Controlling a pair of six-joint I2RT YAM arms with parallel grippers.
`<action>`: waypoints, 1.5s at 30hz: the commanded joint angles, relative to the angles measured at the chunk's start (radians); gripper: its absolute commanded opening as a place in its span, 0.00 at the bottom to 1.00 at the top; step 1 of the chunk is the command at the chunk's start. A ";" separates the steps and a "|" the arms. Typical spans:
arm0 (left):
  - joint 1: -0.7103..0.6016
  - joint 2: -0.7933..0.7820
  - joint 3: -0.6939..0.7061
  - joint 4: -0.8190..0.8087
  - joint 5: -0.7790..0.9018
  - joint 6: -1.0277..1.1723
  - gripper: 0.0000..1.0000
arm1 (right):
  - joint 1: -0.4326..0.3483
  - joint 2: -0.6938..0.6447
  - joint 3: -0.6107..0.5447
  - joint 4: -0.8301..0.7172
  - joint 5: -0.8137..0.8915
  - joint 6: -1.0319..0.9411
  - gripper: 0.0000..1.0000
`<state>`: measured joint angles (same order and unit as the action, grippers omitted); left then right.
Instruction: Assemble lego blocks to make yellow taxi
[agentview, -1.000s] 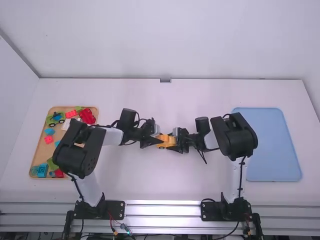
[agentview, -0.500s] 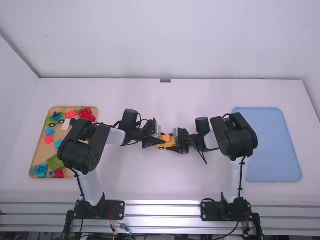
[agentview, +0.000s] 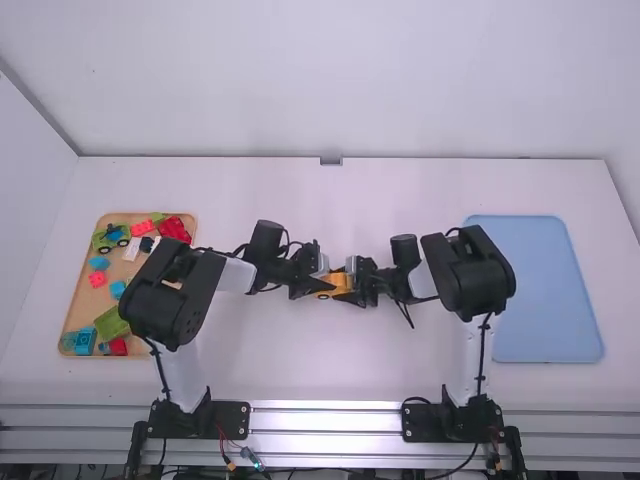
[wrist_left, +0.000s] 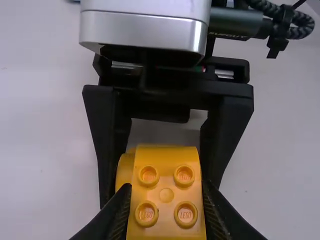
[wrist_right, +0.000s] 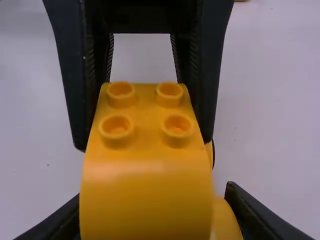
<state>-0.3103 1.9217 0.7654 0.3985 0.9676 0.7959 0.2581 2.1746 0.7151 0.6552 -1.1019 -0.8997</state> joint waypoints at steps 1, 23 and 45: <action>-0.004 0.006 -0.007 -0.004 -0.016 0.013 0.02 | 0.004 0.012 -0.008 -0.007 0.003 0.004 0.56; -0.005 0.062 -0.007 -0.019 -0.027 0.057 0.02 | 0.003 0.012 -0.009 -0.008 0.003 0.005 0.56; -0.004 0.066 -0.007 -0.050 -0.120 0.031 0.02 | 0.003 0.012 -0.009 -0.008 0.003 0.005 0.55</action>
<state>-0.3107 1.9381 0.7807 0.3820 0.9596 0.8471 0.2581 2.1746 0.7147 0.6540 -1.1030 -0.9001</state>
